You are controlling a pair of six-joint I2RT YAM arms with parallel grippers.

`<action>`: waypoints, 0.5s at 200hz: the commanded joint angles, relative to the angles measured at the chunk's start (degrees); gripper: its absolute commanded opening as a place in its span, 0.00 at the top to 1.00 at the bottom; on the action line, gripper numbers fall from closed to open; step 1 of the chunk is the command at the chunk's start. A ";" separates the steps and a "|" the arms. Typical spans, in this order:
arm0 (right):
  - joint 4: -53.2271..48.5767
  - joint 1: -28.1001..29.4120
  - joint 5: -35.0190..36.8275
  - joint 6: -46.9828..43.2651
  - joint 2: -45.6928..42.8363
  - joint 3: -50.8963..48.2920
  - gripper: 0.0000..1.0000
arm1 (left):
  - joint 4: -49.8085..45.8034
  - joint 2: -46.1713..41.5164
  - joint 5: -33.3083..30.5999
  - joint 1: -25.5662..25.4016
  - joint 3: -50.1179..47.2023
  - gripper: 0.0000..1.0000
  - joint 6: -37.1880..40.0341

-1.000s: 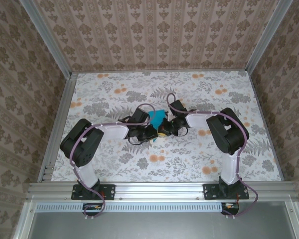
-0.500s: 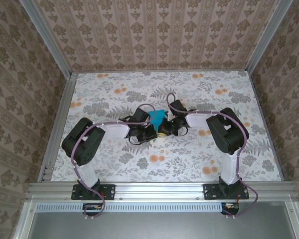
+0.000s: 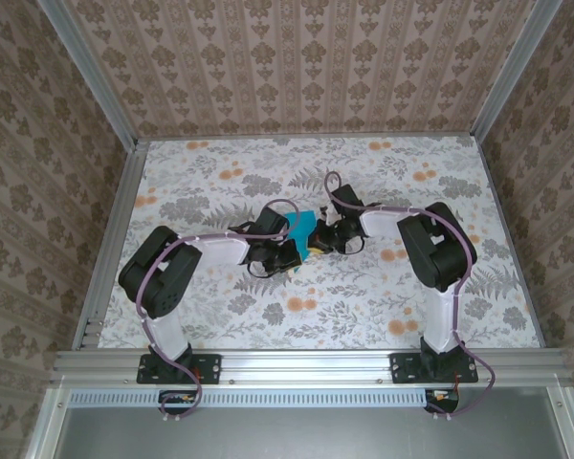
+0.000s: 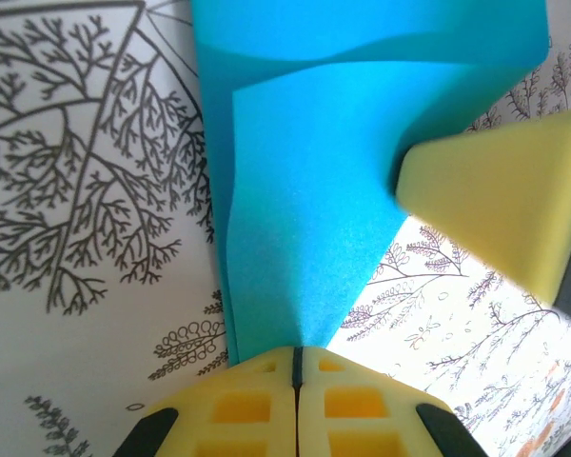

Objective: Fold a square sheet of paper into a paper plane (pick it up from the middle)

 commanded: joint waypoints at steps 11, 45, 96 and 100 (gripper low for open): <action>-2.04 -2.35 4.09 -3.04 1.92 2.49 0.96 | -10.05 2.03 -2.34 -0.03 -1.48 0.93 1.98; -1.97 -4.29 4.32 -4.27 2.85 3.08 0.95 | -10.21 2.03 -2.07 -0.01 -1.39 0.93 2.20; -2.20 -6.43 4.78 -5.30 4.43 5.15 0.94 | -9.95 1.95 -1.39 -0.09 -1.27 0.93 2.77; -2.41 -6.48 4.86 -5.29 4.54 5.39 0.95 | -9.89 1.94 -1.37 -0.11 -1.27 0.93 2.84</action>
